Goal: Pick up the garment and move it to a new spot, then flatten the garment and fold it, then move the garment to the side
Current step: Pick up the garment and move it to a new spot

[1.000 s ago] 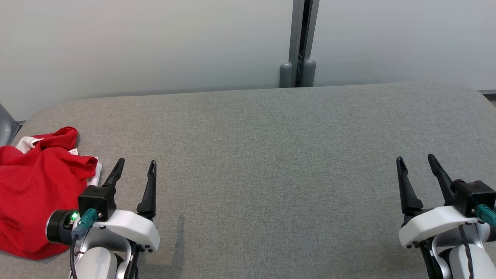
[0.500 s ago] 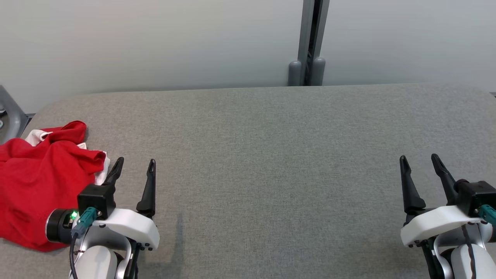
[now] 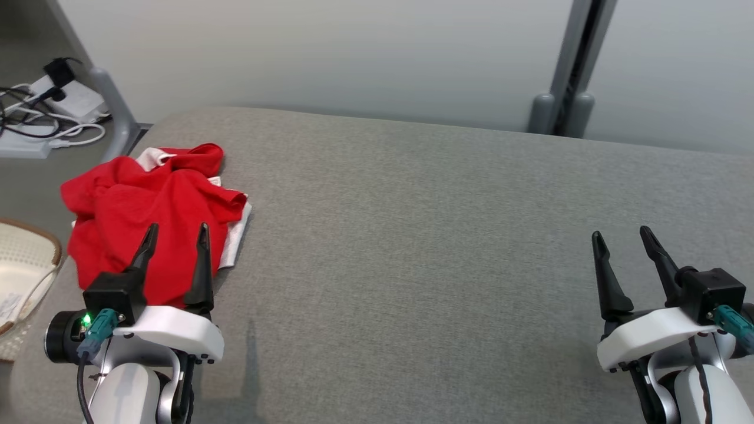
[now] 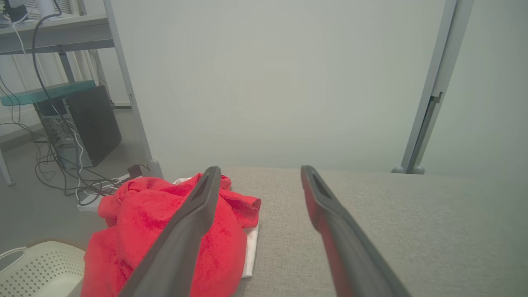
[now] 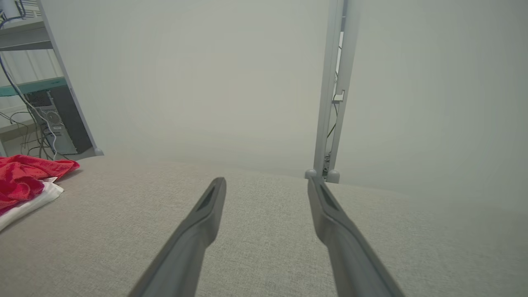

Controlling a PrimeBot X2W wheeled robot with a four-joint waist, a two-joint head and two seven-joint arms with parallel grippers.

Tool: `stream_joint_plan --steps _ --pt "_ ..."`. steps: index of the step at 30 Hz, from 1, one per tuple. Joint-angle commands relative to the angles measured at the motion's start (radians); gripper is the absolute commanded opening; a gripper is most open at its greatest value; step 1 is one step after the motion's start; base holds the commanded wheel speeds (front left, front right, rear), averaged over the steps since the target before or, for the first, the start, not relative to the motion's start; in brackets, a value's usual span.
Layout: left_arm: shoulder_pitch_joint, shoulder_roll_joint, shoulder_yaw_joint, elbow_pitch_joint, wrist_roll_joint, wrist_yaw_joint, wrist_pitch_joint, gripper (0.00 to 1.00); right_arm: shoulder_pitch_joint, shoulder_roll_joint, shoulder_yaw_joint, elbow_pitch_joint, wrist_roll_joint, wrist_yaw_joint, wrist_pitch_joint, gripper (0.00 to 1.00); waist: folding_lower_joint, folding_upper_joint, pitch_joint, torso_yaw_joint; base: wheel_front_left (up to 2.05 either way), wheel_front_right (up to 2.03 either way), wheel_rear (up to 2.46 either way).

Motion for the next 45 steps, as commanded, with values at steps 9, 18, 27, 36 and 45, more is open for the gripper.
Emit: stream_joint_plan --steps 9,18,27,36,45 --pt "0.013 0.012 0.019 0.008 -0.022 0.017 -0.016 1.0 -0.019 -0.003 0.032 -0.006 0.01 0.002 -0.009 1.0 0.0 0.0 0.012 0.158 0.0 0.0 0.0" --pt "0.013 0.011 0.017 0.019 -0.035 0.021 -0.021 1.0 -0.024 -0.008 0.044 -0.011 0.017 0.001 0.004 1.0 0.0 0.0 0.013 0.216 0.0 0.0 0.0" --pt "0.006 0.009 0.009 0.034 -0.043 0.024 -0.027 1.0 -0.012 -0.014 0.044 -0.019 0.016 0.001 0.011 1.0 0.0 0.0 0.014 0.228 0.0 0.0 0.0" --pt "-0.037 0.011 0.016 0.036 -0.06 0.027 -0.03 1.0 -0.035 -0.022 0.056 -0.039 0.011 0.001 0.026 1.0 0.0 0.0 0.051 0.204 0.0 0.0 0.0" --pt "-0.171 0.02 0.029 0.145 -0.127 -0.019 0.051 1.0 -0.079 -0.041 0.072 -0.075 0.002 0.001 0.057 1.0 0.0 0.0 0.167 0.126 0.0 0.0 0.0"
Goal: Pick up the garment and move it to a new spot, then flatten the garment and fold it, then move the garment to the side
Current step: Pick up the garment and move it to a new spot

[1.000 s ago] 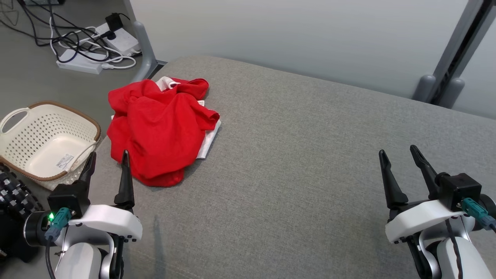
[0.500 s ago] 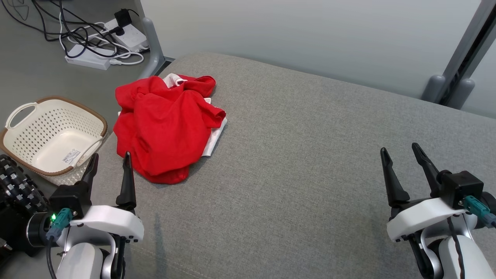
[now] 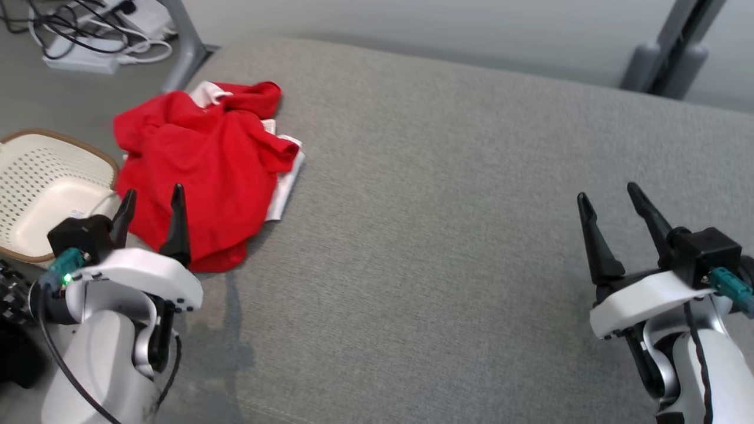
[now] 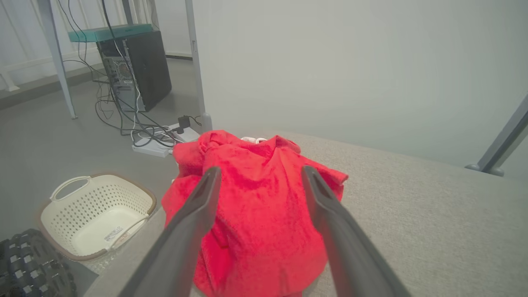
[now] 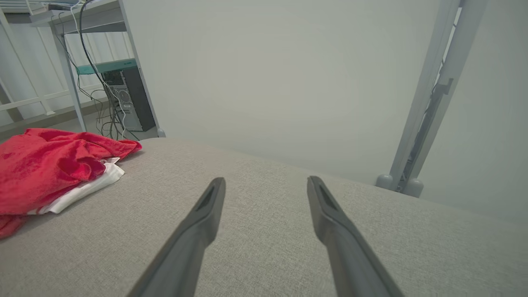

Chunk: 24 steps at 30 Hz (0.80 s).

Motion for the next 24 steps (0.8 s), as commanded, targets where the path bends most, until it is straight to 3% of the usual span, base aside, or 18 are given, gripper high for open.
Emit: stream_joint_plan --steps 1,10,18,19,20,21,24 --pt "-0.034 0.009 0.006 0.033 -0.015 -0.011 0.013 1.0 -0.02 -0.009 0.001 -0.01 -0.008 0.0 0.005 1.0 0.0 0.0 0.054 -0.043 0.0 0.0 0.0" --pt "-0.217 0.026 0.026 0.361 -0.082 -0.076 0.053 1.0 -0.085 -0.034 0.006 -0.045 -0.009 0.0 0.021 1.0 0.0 0.0 0.181 -0.099 0.0 0.0 0.0" --pt "-0.315 0.025 -0.002 0.567 -0.067 -0.097 0.031 1.0 -0.114 -0.043 0.008 -0.045 -0.014 0.0 0.023 1.0 0.0 0.0 0.225 -0.098 0.0 0.0 0.0" --pt "-0.324 0.025 -0.005 0.588 -0.066 -0.098 0.024 0.93 -0.117 -0.043 0.009 -0.042 -0.013 0.0 0.024 1.0 0.0 0.0 0.227 -0.097 0.0 0.0 0.0" --pt "-0.334 0.025 -0.008 0.604 -0.061 -0.098 0.011 0.43 -0.121 -0.043 0.009 -0.041 -0.012 0.0 0.025 1.0 0.0 0.0 0.228 -0.096 0.0 0.0 0.0" --pt "-0.344 0.024 -0.009 0.616 -0.061 -0.099 -0.003 0.0 -0.124 -0.043 0.009 -0.04 -0.011 0.0 0.025 1.0 0.0 0.0 0.229 -0.095 0.0 0.0 0.0" --pt "-0.365 0.029 -0.015 0.645 -0.053 -0.096 -0.052 0.0 -0.125 -0.042 0.008 -0.035 -0.009 0.0 0.024 1.0 0.0 0.0 0.223 -0.092 0.0 0.0 0.0"
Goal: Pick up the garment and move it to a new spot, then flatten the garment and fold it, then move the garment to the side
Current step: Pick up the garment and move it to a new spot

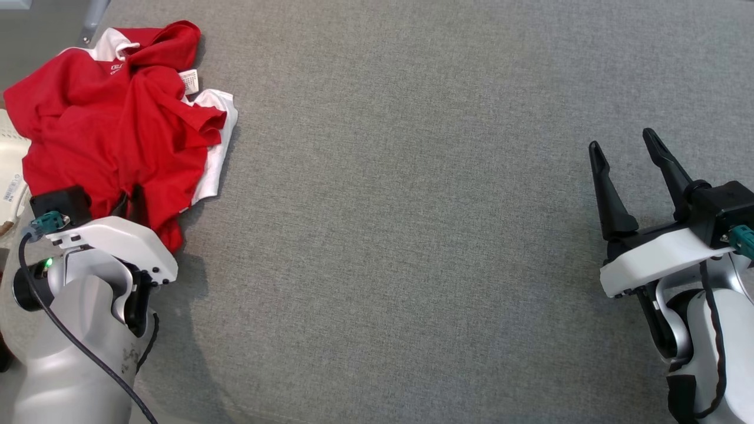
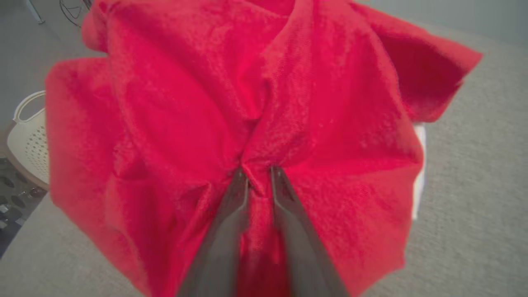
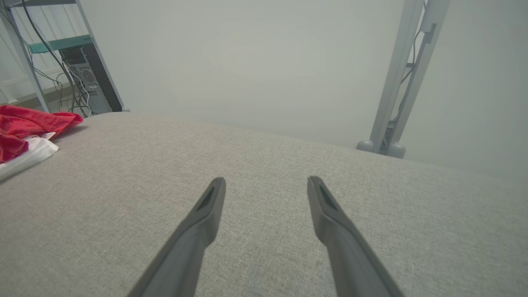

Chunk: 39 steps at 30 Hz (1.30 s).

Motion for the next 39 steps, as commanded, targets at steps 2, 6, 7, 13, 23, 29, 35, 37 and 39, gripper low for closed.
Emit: stream_joint_plan --steps 2,6,7,13,23,29,35,37,39 --pt "-0.031 0.015 -0.005 0.01 0.014 0.009 -0.044 0.0 -0.005 -0.005 -0.005 0.008 0.003 0.0 -0.005 1.0 0.0 0.0 -0.013 0.005 0.0 0.0 0.0" --pt "-0.041 0.037 -0.004 -0.012 0.028 0.022 -0.085 0.0 0.014 0.002 -0.012 0.016 0.005 0.0 -0.012 1.0 0.0 0.0 -0.043 0.01 0.0 0.0 0.0" --pt "-0.041 0.043 -0.001 -0.026 0.031 0.027 -0.092 0.0 0.018 0.004 -0.015 0.018 0.004 0.0 -0.014 1.0 0.0 0.0 -0.052 0.012 0.0 0.0 0.0" --pt "0.0 0.089 0.037 -0.209 0.062 0.073 -0.102 0.0 0.045 0.016 -0.029 0.025 0.008 0.0 -0.029 1.0 0.0 0.0 -0.109 0.012 0.0 0.0 0.0" --pt "0.185 0.09 0.062 -0.581 0.095 0.127 -0.091 0.0 0.097 0.046 -0.044 0.038 0.009 0.0 -0.049 1.0 0.0 0.0 -0.21 -0.033 0.0 0.0 0.0" --pt "0.354 0.08 0.03 -0.891 0.119 0.181 -0.002 0.0 0.117 0.059 -0.036 0.044 0.02 0.0 -0.065 1.0 0.0 0.0 -0.254 -0.11 0.0 0.0 0.0" --pt "0.468 0.073 -0.018 -1.115 0.142 0.213 0.085 0.0 0.122 0.067 -0.027 0.041 0.028 0.0 -0.072 1.0 0.0 0.0 -0.26 -0.206 0.0 0.0 0.0" --pt "0.484 0.067 -0.042 -1.157 0.149 0.213 0.11 0.0 0.121 0.069 -0.026 0.039 0.031 0.0 -0.074 1.0 0.0 0.0 -0.258 -0.24 0.0 0.0 0.0" --pt "0.486 0.062 -0.065 -1.185 0.158 0.213 0.128 0.0 0.119 0.071 -0.025 0.039 0.031 0.0 -0.074 1.0 0.0 0.0 -0.253 -0.278 0.0 0.0 0.0"
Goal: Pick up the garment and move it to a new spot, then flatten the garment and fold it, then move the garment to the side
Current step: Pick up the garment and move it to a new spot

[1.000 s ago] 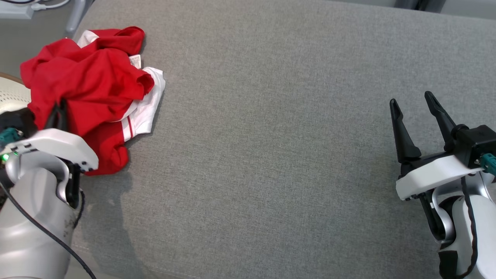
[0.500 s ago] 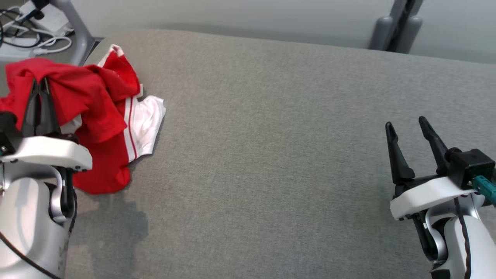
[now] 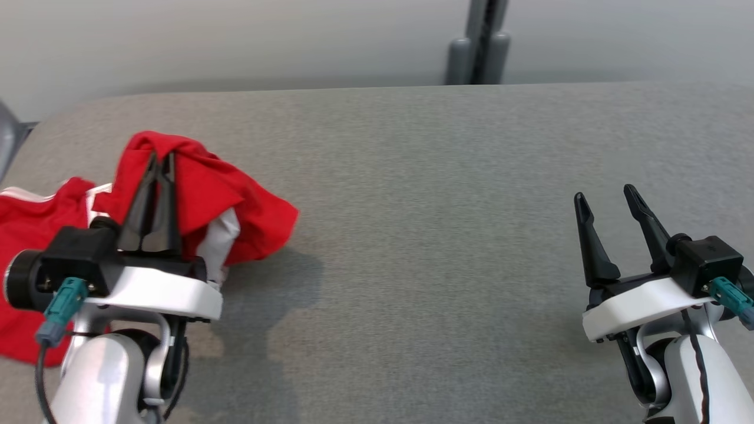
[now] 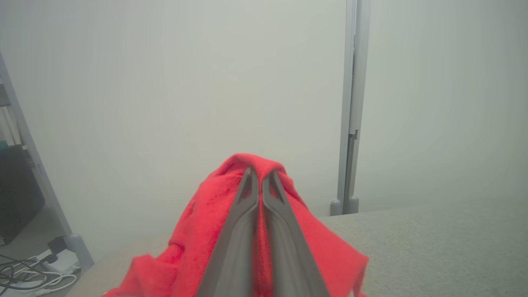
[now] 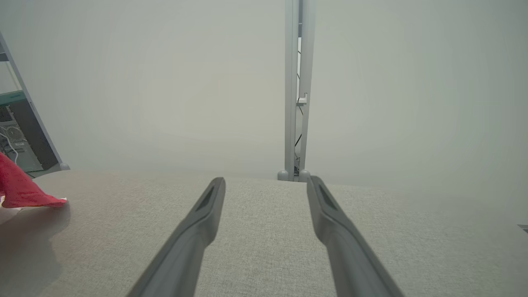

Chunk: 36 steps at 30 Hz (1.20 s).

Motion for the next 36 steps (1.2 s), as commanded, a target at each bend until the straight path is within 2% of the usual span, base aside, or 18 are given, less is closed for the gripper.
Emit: stream_joint_plan --steps 1,4,13,17,25,26,27,28,29,36 --pt "-0.002 -0.004 -0.007 -0.014 0.005 -0.003 0.004 0.0 0.002 -0.002 -0.002 -0.003 0.003 0.0 -0.006 1.0 0.0 0.0 0.006 -0.061 0.0 0.0 0.0" --pt "-0.033 -0.025 -0.065 -0.024 0.016 -0.021 0.024 0.0 -0.003 0.001 -0.006 -0.004 0.014 0.0 -0.013 1.0 0.0 0.0 0.018 -0.137 0.0 0.0 0.0" --pt "-0.13 -0.101 -0.192 0.068 0.009 -0.085 0.041 0.0 0.001 0.004 -0.014 0.011 0.049 0.0 -0.038 1.0 0.0 0.0 0.069 -0.291 0.0 0.0 0.0" --pt "-0.151 -0.126 -0.237 0.14 0.005 -0.109 0.052 0.0 0.003 0.005 -0.017 0.021 0.069 0.0 -0.049 1.0 0.0 0.0 0.096 -0.322 0.0 0.0 0.0" --pt "-0.21 -0.173 -0.332 0.389 -0.014 -0.178 0.031 0.0 -0.02 0.004 -0.009 0.061 0.111 0.0 -0.086 1.0 0.0 0.0 0.15 -0.354 0.0 0.0 0.0" --pt "-0.215 -0.176 -0.343 0.416 -0.014 -0.185 0.026 0.08 -0.021 0.004 -0.008 0.067 0.115 0.0 -0.088 1.0 0.0 0.0 0.152 -0.354 0.0 0.0 0.0" --pt "-0.222 -0.18 -0.35 0.437 -0.013 -0.186 0.019 0.4 -0.022 0.004 -0.006 0.074 0.116 0.0 -0.092 1.0 0.0 0.0 0.153 -0.353 0.0 0.0 0.0" --pt "-0.229 -0.184 -0.356 0.452 -0.015 -0.188 0.01 0.79 -0.024 0.004 -0.006 0.079 0.116 0.0 -0.095 1.0 0.0 0.0 0.153 -0.351 0.0 0.0 0.0" --pt "-0.238 -0.187 -0.366 0.464 -0.006 -0.187 -0.001 1.0 -0.026 0.004 -0.008 0.084 0.117 0.0 -0.097 1.0 0.0 0.0 0.153 -0.347 0.0 0.0 0.0" --pt "-0.235 -0.193 -0.397 0.444 0.001 -0.175 -0.084 1.0 -0.035 0.004 -0.026 0.104 0.103 0.0 -0.107 1.0 0.0 0.0 0.13 -0.301 0.0 0.0 0.0"
